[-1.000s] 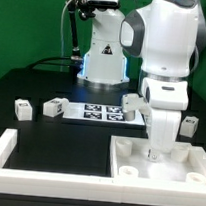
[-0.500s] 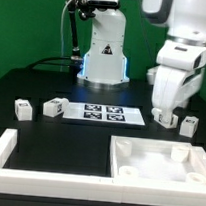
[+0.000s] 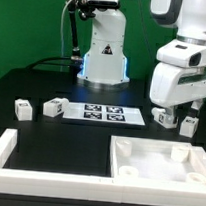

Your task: Assemble square table

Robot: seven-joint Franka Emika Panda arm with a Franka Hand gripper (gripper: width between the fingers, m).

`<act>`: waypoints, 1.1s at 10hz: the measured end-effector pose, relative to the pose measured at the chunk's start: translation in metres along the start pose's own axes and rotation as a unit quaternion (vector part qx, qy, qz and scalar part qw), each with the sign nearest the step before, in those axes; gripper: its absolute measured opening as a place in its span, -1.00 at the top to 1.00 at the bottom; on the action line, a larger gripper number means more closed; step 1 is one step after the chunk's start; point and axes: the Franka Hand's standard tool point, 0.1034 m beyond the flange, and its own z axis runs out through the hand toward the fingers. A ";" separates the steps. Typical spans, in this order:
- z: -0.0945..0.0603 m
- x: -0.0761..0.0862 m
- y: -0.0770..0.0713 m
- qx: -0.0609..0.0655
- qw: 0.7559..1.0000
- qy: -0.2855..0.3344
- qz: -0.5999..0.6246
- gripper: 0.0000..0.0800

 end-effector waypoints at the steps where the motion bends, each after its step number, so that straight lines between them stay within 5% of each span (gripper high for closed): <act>1: 0.001 -0.004 -0.009 0.010 0.995 -0.010 0.095 -0.62; 4: 0.001 -0.009 -0.021 0.060 0.939 -0.058 0.332 -0.62; 8: 0.003 -0.009 -0.028 0.065 0.904 -0.067 0.417 -0.62; 11: 0.008 -0.013 -0.033 0.164 0.848 -0.115 0.490 -0.62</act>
Offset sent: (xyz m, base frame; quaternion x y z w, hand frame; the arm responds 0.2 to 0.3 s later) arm 0.0096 0.0015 -0.0016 0.1046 -0.0980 0.4095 0.9010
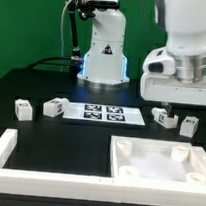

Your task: Assemble square table

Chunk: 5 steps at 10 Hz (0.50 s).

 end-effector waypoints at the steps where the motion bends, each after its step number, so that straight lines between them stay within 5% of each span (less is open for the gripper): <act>1: -0.002 0.001 0.000 0.001 0.999 -0.052 0.005 -0.62; 2: -0.002 0.006 -0.003 -0.017 0.997 -0.071 -0.011 -0.62; 5: 0.002 0.001 0.005 -0.028 0.985 -0.169 -0.007 -0.62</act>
Offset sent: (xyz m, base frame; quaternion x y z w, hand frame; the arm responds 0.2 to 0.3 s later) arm 0.0000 0.0000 0.0000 0.0000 -0.1938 0.0000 0.9810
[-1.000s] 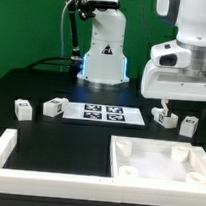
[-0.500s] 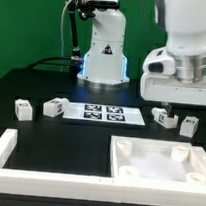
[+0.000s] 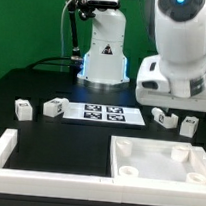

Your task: Assemble square table

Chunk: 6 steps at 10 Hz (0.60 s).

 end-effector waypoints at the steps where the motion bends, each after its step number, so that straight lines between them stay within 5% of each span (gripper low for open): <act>1: 0.009 -0.005 -0.003 0.009 0.999 -0.048 0.015 -0.62; 2: 0.016 -0.002 -0.003 0.020 0.997 -0.072 0.025 -0.62; 4: 0.013 0.000 -0.004 0.019 0.998 -0.063 0.023 -0.62; 6: 0.034 -0.004 -0.008 0.026 0.996 -0.079 0.039 -0.62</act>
Offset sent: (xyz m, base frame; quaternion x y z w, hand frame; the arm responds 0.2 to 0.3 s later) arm 0.0000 0.0000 0.0000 0.0000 0.0000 0.0000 1.0000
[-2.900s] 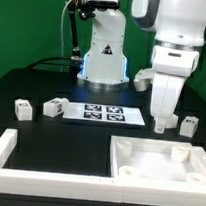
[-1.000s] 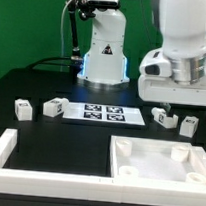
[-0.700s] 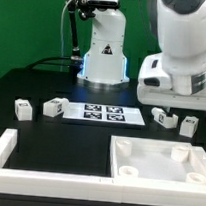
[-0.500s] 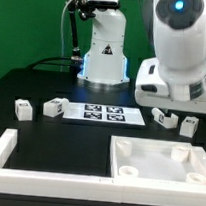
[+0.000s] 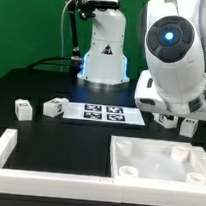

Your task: Assemble square table

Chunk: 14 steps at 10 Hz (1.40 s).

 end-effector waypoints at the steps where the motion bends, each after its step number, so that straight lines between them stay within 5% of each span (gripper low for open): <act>1: 0.014 -0.003 0.002 -0.003 1.000 -0.010 0.002 -0.62; 3: 0.029 -0.005 0.006 -0.007 1.000 -0.011 0.005 -0.62; 7: 0.030 -0.004 0.008 -0.007 1.000 -0.012 0.003 -0.62; 10: 0.056 -0.009 0.016 -0.016 0.999 -0.030 0.008 -0.62; 12: 0.058 -0.010 0.016 -0.017 0.999 -0.030 0.007 -0.62; 14: 0.058 -0.010 0.016 -0.017 0.999 -0.030 0.007 0.07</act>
Offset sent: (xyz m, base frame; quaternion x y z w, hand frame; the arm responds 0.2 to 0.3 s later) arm 0.0000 0.0000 0.0000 0.0000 0.0000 0.0000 1.0000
